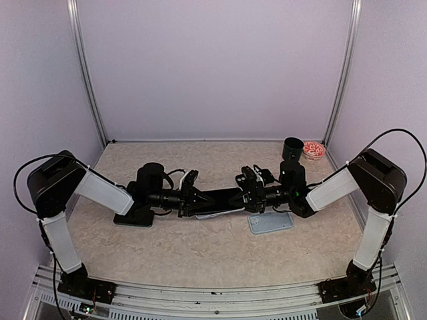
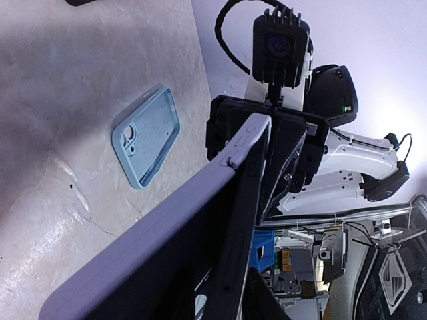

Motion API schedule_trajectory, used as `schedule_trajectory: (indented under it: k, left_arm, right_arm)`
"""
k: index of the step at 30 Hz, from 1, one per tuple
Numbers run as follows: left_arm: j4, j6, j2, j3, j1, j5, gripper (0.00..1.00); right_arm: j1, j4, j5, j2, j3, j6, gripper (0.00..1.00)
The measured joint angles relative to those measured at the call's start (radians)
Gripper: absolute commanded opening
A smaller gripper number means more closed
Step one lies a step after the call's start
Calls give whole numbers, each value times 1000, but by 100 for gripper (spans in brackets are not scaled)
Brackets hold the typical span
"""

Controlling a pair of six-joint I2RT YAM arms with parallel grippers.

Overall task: Put the phone into the phone case
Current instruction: Install the phone on the phone case.

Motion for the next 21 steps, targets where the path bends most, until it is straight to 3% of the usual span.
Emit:
schedule_trajectory:
  k: [21]
  left_arm:
    - [-163,52,-62,0,48,-20,28]
  right_arm:
    - [-23,126,-20,26,-41,95,11]
